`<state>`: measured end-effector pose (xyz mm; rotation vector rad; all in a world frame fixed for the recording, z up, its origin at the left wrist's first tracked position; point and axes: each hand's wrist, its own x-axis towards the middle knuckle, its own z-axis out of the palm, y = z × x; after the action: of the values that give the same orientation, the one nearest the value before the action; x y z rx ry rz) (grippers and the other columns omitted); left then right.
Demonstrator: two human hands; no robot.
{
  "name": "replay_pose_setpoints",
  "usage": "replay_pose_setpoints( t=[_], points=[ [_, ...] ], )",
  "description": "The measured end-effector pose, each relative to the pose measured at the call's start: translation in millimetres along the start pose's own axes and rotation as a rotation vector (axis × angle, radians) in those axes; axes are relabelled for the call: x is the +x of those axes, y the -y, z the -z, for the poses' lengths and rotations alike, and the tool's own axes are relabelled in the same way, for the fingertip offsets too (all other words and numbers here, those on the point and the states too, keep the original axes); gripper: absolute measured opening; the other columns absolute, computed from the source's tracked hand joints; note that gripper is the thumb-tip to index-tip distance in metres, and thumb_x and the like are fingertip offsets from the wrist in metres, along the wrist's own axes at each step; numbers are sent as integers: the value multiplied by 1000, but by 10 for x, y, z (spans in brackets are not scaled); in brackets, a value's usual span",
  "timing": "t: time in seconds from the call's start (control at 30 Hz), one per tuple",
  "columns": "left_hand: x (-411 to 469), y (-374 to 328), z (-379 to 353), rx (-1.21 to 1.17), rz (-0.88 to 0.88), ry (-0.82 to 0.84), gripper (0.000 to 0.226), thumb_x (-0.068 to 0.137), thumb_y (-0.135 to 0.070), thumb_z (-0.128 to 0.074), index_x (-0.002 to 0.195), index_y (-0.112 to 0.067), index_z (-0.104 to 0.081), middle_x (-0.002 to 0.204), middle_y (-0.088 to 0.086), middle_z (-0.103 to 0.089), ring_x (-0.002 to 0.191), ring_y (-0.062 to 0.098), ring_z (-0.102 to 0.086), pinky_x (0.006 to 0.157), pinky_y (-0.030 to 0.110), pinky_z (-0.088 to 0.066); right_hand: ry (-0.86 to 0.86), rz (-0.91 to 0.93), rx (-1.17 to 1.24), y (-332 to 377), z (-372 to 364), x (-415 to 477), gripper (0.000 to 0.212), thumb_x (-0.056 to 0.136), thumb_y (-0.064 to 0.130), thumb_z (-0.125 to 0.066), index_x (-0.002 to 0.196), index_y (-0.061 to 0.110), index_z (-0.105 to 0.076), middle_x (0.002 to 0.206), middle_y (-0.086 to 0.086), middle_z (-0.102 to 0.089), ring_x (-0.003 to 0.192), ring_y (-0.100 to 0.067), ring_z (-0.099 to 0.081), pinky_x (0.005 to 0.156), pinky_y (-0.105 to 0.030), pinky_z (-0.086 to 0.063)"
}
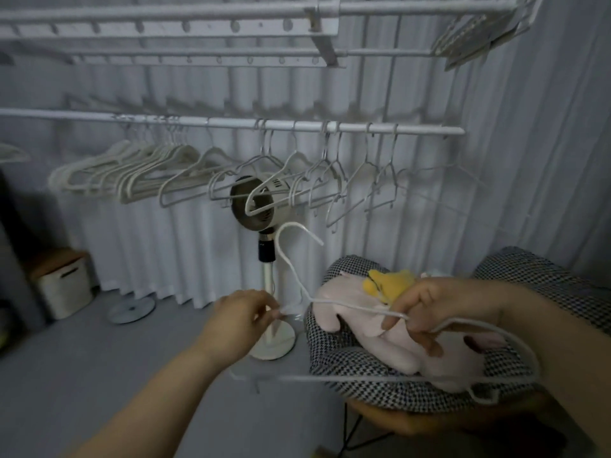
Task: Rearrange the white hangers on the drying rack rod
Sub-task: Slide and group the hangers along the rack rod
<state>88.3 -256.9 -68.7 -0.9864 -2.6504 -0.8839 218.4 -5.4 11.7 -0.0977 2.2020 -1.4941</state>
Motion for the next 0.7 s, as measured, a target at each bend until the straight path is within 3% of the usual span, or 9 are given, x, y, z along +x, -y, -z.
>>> replay_pose_setpoints(
  t=[0.07, 0.2, 0.3, 0.43, 0.5, 0.6, 0.7],
  points=[
    [-194, 71, 98, 25, -18, 35, 16, 90, -23, -54, 95, -16, -67, 100, -1, -61, 101, 20, -55, 91, 31, -41, 14, -47, -53, -3, -133, 3, 21, 87, -4, -47, 96, 9, -61, 49, 6, -60, 46, -4, -56, 48, -14, -46],
    [-518, 149, 186, -48, -39, 32, 39, 90, -27, -52, 128, -20, -46, 129, -3, -48, 122, 14, -44, 94, 17, -29, -3, -27, -48, 44, -280, 17, 20, 81, -1, -50, 94, 10, -62, 48, 4, -59, 45, -5, -55, 49, -15, -46],
    [-617, 172, 279, -77, -8, -34, 54, 90, -27, -51, 139, -21, -29, 143, -5, -39, 131, 15, -37, 104, 26, -31, -11, -8, -34, 108, -287, 42, 23, 71, 10, -56, 93, 11, -62, 47, 3, -60, 43, -6, -56, 47, -16, -47],
    [-553, 137, 346, 82, -81, -146, 52, 90, -28, -51, 139, -20, -34, 144, -1, -39, 134, 17, -34, 108, 27, -22, 16, 22, -2, 153, -217, 40, 24, 71, 9, -54, 94, 9, -61, 49, 2, -62, 45, -7, -58, 49, -17, -49],
    [-473, 76, 349, 49, -79, -161, 43, 91, -24, -51, 132, -17, -45, 133, 2, -52, 124, 20, -46, 103, 30, -32, 22, 51, 0, 137, -141, 17, 20, 77, 2, -50, 94, 7, -60, 49, 2, -63, 46, -6, -59, 51, -16, -49],
    [-337, -25, 334, 23, -51, -84, 18, 92, -24, -49, 101, -16, -63, 95, 5, -68, 90, 24, -62, 78, 37, -47, 14, 35, -44, 72, 45, -22, 23, 84, -7, -45, 92, 8, -61, 52, 2, -66, 49, -5, -61, 53, -15, -50],
    [-143, -130, 275, 27, -30, 64, 18, 92, -26, -48, 78, -34, -55, 72, -7, -63, 69, 10, -61, 65, 25, -47, -47, -9, -136, -29, 324, -52, 23, 85, -6, -48, 88, 11, -64, 56, 2, -68, 52, -6, -62, 55, -16, -51]
  ],
)
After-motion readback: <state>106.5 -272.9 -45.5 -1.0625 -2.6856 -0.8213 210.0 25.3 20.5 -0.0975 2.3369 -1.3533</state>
